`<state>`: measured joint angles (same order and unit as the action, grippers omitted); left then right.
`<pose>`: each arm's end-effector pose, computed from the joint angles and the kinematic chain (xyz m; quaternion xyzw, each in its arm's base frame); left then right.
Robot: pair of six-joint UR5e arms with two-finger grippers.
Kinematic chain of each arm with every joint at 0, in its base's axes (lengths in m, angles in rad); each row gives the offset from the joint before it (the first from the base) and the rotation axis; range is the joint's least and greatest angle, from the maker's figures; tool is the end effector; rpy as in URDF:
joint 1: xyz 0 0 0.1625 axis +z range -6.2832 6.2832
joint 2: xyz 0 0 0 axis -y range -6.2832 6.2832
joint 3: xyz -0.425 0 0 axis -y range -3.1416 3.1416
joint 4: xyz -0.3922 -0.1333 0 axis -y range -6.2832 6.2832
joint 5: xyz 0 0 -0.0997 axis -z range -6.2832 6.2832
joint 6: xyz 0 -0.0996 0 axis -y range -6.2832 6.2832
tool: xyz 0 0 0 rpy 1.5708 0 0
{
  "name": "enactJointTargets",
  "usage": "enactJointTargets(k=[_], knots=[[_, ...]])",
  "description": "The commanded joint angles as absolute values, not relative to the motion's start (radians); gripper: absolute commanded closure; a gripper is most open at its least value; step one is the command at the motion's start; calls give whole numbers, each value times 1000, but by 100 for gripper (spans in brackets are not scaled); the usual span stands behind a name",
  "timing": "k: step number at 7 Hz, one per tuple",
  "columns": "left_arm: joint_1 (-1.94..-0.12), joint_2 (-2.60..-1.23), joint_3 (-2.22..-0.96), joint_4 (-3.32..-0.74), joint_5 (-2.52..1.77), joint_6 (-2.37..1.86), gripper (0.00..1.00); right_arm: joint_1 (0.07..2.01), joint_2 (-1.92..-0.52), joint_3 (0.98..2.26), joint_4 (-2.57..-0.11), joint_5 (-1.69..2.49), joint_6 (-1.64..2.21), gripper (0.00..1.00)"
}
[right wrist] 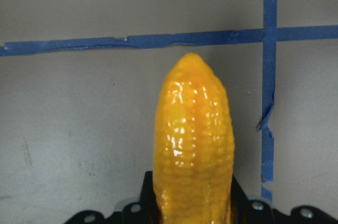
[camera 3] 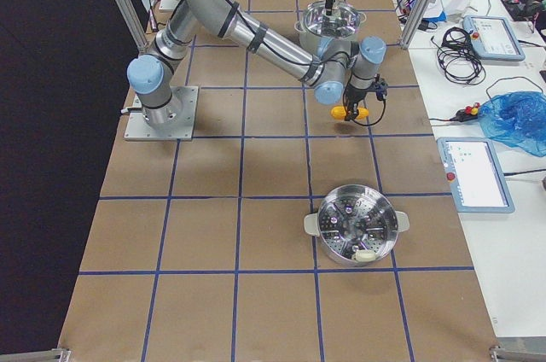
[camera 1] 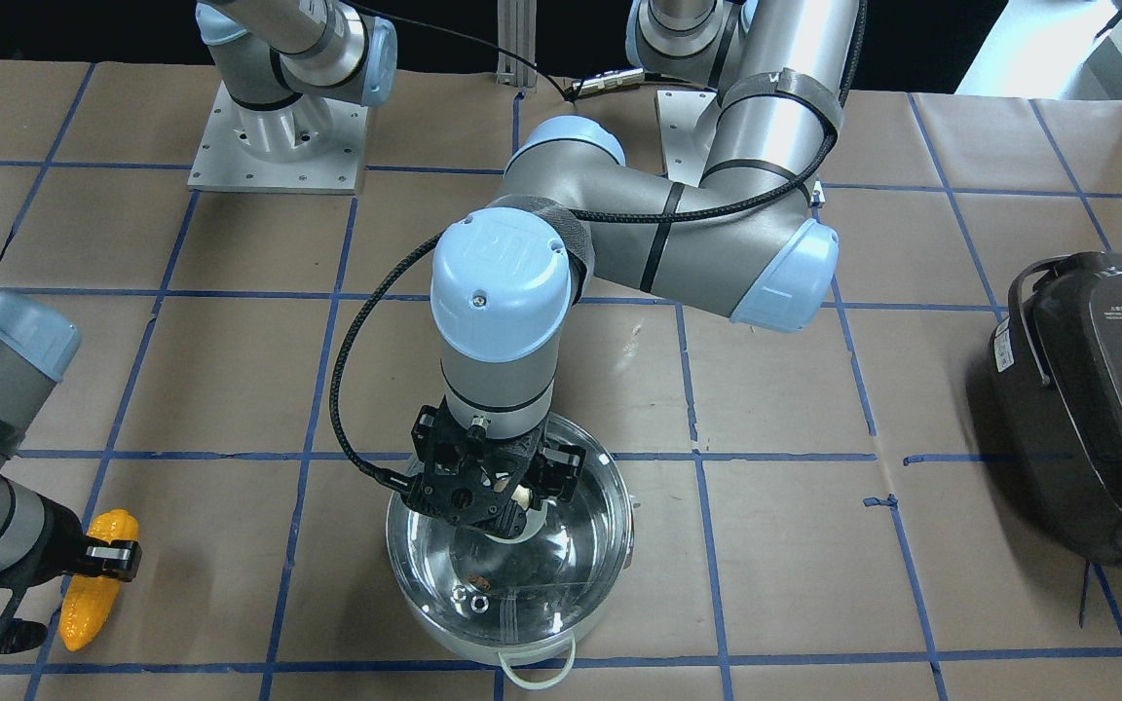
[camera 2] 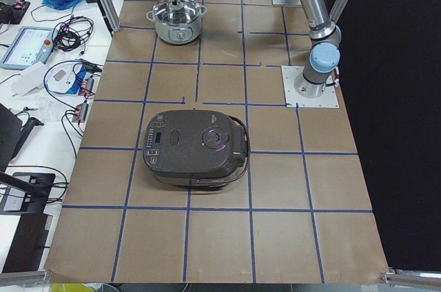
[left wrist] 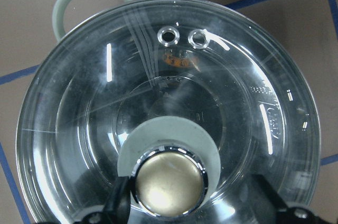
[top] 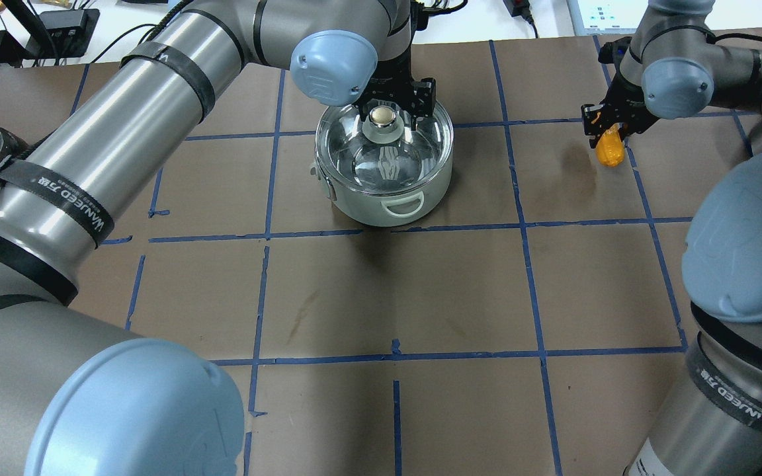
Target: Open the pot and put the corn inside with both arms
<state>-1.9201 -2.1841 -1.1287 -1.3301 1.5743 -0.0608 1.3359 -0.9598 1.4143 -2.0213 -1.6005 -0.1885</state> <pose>-0.3773 -0.6474 0.3508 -0.1436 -0.9890 0.0344 0.0054 -0.0351 -0.7067 0.2385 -0.0232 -0.9996 -0.0051 0.0141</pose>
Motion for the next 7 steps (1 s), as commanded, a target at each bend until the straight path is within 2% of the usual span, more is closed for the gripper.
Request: enactJointTargets(k=[1, 2, 3, 5, 7], knots=[[-1921, -2192, -1131, -1328, 1575, -48, 32, 1360, -1066, 1414, -1927, -1600, -179, 84], [-1919, -2195, -1131, -1328, 1577, -48, 75, 1379, -1122, 1416, -1880, -1600, -178, 84], [-1919, -2195, -1128, -1330, 1589, -48, 97, 1402, -1156, 1419, -1853, -1597, -167, 84], [-1905, -2154, -1105, -1376, 1621, -46, 98, 1487, -1172, 1414, -1864, -1597, -109, 84], [-1834, -2055, -1048, -1538, 1618, -38, 98, 1561, -1172, 1410, -1870, -1592, -39, 84]])
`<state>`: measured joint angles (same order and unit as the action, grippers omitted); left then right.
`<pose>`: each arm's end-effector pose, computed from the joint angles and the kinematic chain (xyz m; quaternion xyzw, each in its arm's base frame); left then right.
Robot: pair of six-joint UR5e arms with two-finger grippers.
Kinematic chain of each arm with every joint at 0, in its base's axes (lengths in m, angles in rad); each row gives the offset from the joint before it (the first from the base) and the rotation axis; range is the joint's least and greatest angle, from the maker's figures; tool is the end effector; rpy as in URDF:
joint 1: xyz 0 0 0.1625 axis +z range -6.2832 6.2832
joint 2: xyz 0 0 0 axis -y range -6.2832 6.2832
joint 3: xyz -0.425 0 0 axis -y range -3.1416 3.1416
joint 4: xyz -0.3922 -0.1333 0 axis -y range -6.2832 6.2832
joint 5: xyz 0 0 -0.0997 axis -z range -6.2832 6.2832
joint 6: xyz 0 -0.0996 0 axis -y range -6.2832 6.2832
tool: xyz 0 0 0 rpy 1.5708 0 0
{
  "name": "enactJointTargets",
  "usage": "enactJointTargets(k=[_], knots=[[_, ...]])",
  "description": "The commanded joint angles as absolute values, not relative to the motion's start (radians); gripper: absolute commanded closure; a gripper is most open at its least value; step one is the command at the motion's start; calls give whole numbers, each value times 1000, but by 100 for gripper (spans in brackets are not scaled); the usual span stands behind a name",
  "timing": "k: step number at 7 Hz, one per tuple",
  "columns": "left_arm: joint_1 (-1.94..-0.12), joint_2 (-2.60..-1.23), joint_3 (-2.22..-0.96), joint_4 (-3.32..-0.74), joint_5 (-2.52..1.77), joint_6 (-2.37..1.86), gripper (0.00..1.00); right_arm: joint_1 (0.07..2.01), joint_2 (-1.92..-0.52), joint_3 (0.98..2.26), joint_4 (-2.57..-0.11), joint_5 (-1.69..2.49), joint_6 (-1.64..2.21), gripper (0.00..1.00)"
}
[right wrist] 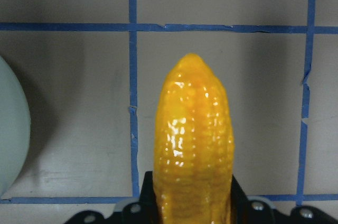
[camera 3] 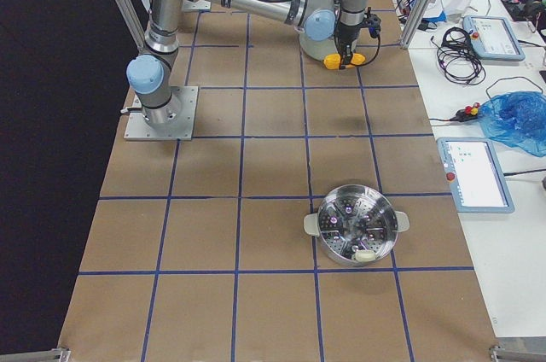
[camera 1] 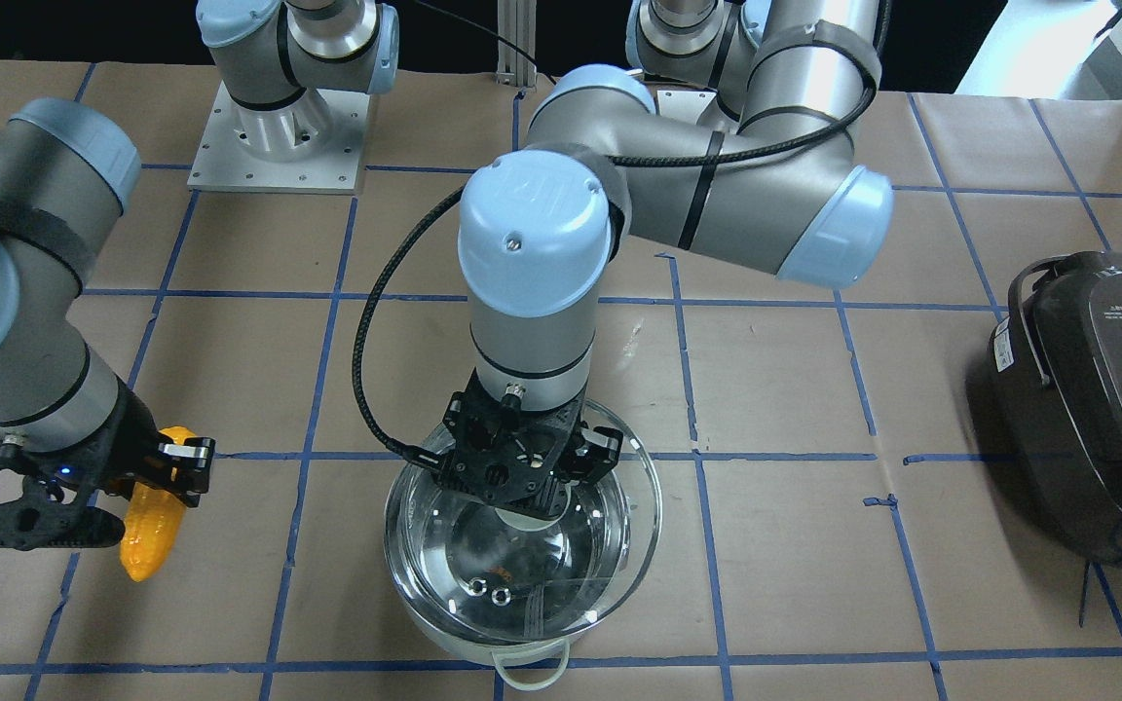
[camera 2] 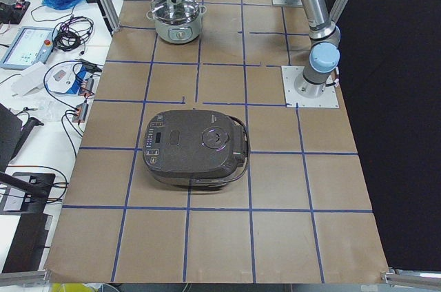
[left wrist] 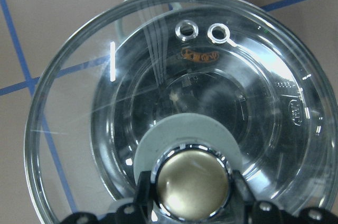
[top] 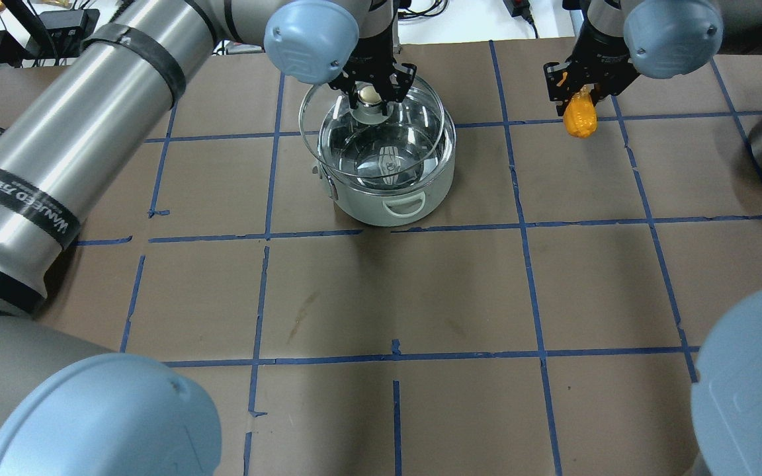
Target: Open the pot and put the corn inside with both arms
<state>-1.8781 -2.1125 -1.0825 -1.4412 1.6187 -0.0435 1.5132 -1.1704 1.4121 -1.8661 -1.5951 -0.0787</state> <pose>-0.3396 -0.6452 0.4141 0.1305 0.9904 -0.0417 0.0169 0.0932 -0.6578 0.3659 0.0102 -0.9995 0.0259 0.0139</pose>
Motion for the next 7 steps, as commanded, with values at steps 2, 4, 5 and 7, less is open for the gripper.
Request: enactJointTargets(k=[2, 4, 5, 7], knots=[[-1687, -1967, -1041, -1670, 1612, 66, 98, 1643, -1145, 1358, -1888, -1500, 70, 84], [-1530, -1953, -1119, -1666, 1609, 138, 99, 1734, -1082, 1266, -1888, -1486, 145, 84], [-1449, -1951, -1178, -1622, 1608, 216, 99, 1785, -1036, 1221, -1890, -1489, 206, 84], [-1361, -1941, -1369, -1432, 1525, 264, 99, 1880, -953, 1160, -1899, -1546, 282, 84]])
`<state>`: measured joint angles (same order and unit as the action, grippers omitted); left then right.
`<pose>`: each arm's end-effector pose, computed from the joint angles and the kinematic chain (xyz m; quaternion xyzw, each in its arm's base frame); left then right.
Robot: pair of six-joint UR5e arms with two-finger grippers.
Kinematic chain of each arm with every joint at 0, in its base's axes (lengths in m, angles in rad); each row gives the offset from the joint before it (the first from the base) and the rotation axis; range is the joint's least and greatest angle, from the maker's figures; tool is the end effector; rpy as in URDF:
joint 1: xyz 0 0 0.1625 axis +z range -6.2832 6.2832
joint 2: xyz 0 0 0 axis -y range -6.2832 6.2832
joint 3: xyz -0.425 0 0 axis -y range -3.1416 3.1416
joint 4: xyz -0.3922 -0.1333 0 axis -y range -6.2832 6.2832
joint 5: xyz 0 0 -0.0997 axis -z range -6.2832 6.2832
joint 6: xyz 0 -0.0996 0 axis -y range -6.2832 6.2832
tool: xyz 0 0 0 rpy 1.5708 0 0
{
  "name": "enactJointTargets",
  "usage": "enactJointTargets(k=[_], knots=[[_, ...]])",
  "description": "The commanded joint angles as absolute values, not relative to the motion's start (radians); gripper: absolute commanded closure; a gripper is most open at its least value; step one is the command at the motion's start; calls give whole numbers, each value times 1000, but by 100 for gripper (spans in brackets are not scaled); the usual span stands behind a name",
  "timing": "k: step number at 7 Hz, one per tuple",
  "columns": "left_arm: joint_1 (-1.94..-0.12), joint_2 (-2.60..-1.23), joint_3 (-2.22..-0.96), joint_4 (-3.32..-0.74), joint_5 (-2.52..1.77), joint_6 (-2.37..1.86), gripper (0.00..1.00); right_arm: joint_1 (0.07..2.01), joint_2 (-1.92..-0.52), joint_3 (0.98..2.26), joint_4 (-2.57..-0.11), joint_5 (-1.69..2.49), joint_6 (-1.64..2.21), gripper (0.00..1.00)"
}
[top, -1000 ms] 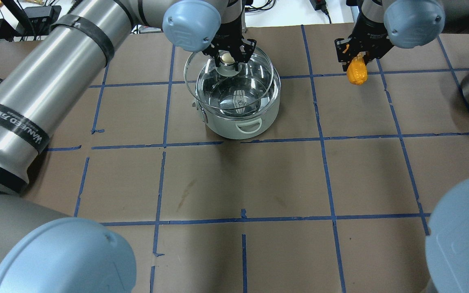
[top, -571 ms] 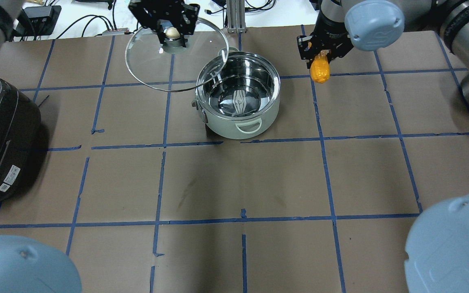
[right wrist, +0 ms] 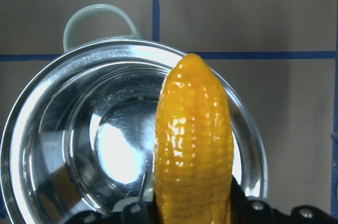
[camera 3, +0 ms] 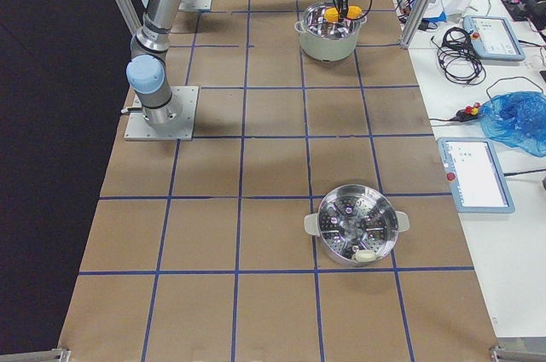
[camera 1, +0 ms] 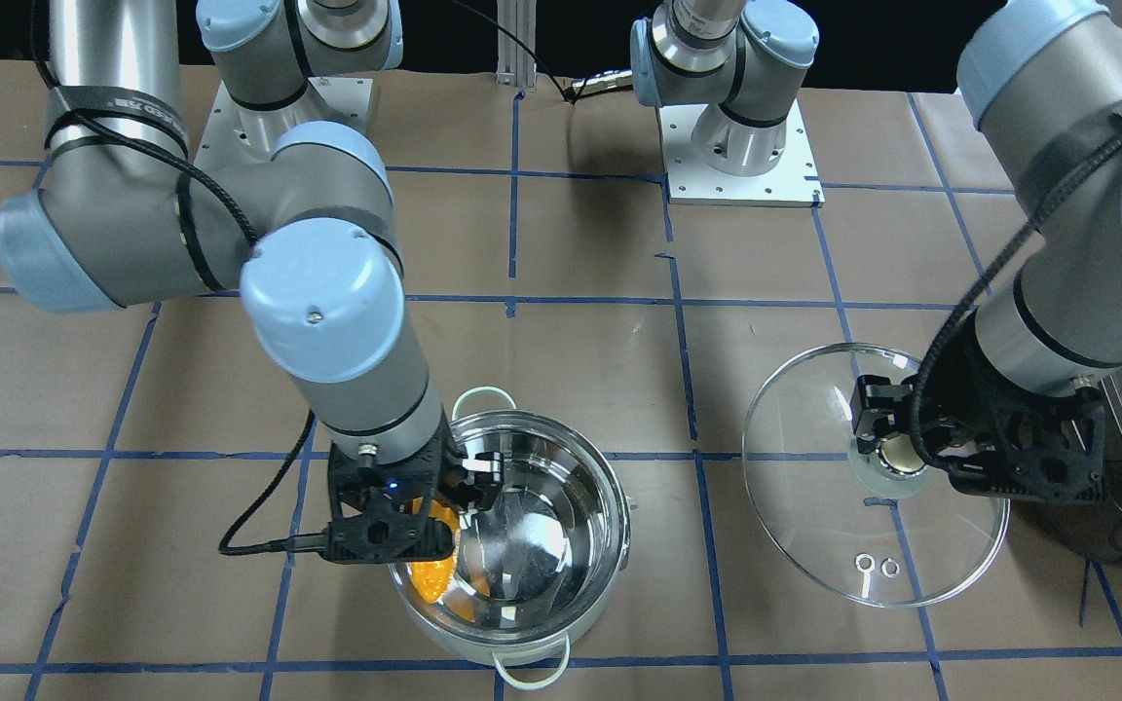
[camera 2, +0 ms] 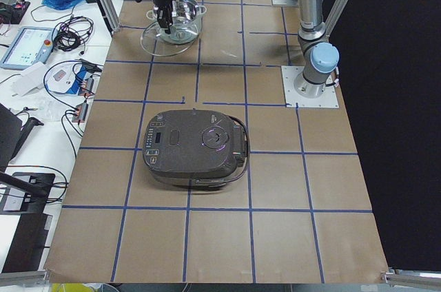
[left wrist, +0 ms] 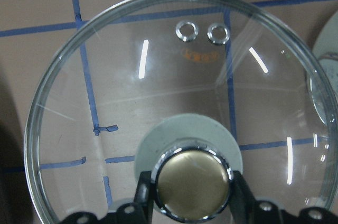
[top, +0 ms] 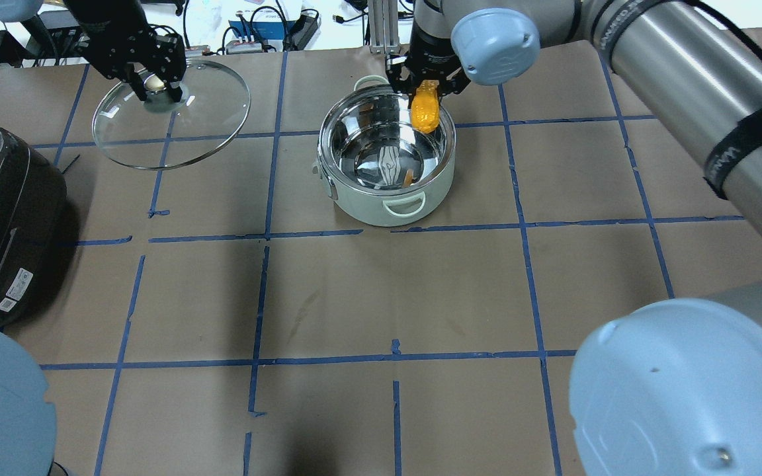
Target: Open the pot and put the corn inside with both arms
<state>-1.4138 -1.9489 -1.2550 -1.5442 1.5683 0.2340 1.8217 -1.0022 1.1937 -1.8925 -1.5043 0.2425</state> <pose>-0.0312 -0.6574 0.4300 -0.0385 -0.9991 -0.0173 0.0047 0.3157 -0.6682 0.3604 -0.0064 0.9973 -0.0550 0.0480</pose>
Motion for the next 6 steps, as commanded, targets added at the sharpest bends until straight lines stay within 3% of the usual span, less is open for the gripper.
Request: enactJointTargets(k=[1, 2, 4, 5, 6], knots=[[-1353, -1930, -1490, -1266, 1523, 273, 99, 1894, -933, 1160, -1920, -1568, 284, 84], [-1351, -1953, -1556, -1094, 1520, 275, 99, 1904, -901, 1164, -1933, -1574, 279, 84], [-1351, -2029, -1577, -1011, 1514, 270, 99, 1908, -856, 1172, -1968, -1586, 278, 83], [-1358, -2042, -1585, -994, 1505, 275, 98, 1908, -850, 1184, -1973, -1588, 276, 80], [-1358, -2061, -1580, -993, 1446, 279, 98, 1908, -851, 1187, -1973, -1588, 273, 66]])
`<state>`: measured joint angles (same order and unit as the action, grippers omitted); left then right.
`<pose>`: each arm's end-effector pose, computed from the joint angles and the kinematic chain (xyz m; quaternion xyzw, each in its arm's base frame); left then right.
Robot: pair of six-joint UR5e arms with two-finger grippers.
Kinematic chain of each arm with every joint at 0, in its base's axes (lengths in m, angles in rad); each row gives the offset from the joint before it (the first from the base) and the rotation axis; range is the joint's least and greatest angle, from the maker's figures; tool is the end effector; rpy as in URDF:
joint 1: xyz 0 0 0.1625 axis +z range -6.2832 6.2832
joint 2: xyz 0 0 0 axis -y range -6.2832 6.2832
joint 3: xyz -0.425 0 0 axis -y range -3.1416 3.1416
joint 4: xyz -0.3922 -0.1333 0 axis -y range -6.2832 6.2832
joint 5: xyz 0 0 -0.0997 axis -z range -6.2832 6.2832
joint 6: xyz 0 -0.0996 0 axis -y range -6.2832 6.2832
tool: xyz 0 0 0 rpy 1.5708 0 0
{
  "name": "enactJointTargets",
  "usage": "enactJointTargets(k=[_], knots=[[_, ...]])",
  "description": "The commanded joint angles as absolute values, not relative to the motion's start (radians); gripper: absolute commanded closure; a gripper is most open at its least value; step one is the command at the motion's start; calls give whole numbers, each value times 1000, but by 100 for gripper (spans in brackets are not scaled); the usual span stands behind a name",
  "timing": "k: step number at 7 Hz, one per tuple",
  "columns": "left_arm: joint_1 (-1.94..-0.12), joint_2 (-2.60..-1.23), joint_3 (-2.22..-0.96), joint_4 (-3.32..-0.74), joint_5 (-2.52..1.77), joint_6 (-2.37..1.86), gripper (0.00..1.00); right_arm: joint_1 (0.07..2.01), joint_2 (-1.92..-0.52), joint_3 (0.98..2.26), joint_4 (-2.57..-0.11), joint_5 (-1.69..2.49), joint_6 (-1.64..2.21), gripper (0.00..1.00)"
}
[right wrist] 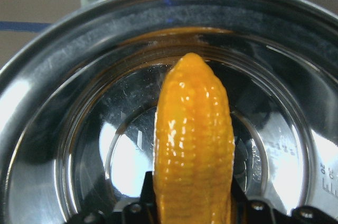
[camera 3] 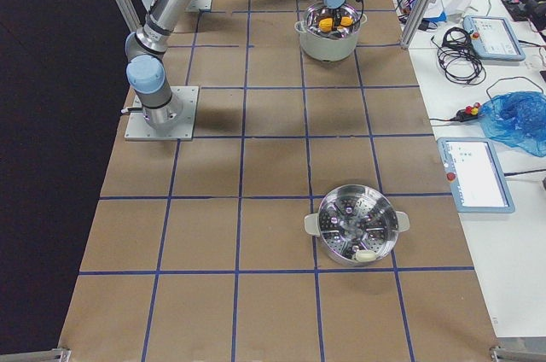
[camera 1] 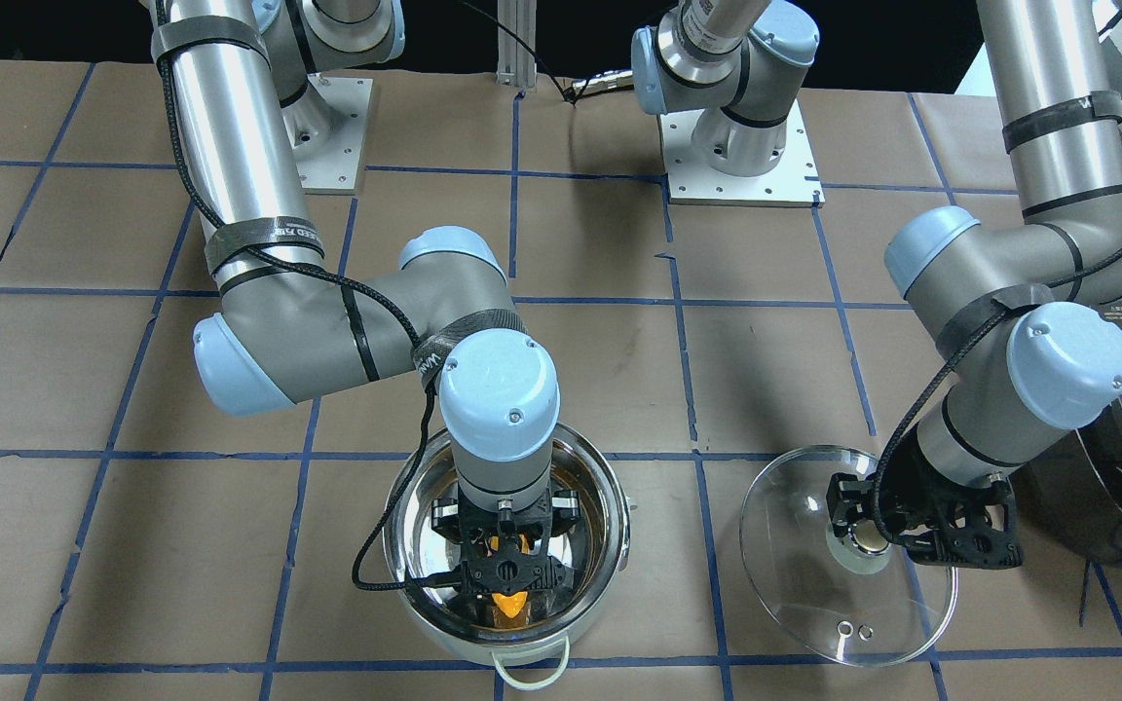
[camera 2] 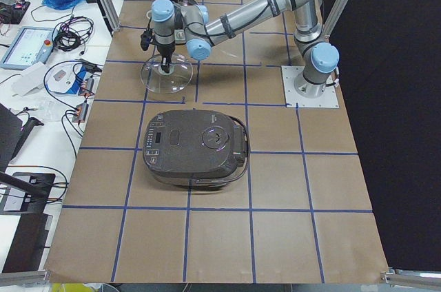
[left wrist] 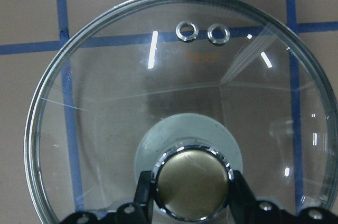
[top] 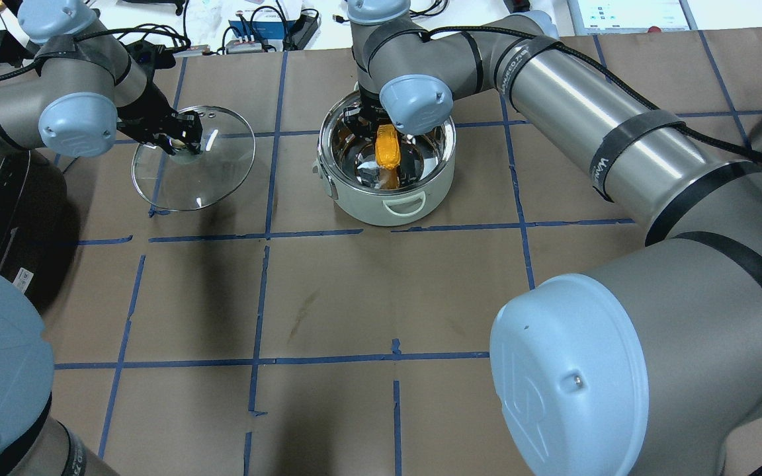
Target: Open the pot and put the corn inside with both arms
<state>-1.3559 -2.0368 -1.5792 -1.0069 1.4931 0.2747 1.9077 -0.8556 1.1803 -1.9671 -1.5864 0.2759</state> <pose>0.0004 -0.6632 0.2730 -0.0316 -0.9977 0.0528 0.0268 0.3746 -0.6709 0.2660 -0.0302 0.9989 -0.0365 0.0034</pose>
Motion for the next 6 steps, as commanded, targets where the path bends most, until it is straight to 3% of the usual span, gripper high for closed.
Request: enactJointTargets(k=[1, 2, 4, 5, 6], knots=[[-1358, -2091, -1578, -950, 1445, 285, 98, 1908, -854, 1187, -1973, -1588, 276, 16], [-1358, -2092, -1591, -921, 1445, 294, 96, 1908, -865, 1187, -1970, -1586, 273, 15], [-1358, -2105, -1600, -920, 1445, 296, 26, 1905, -940, 1190, -1947, -1589, 268, 10], [-1358, -2106, -1595, -923, 1443, 295, 0, 1895, -998, 1193, -1892, -1589, 262, 7], [-1359, -2076, -1576, -949, 1454, 284, 0, 1872, -1070, 1200, -1812, -1588, 259, 12]])
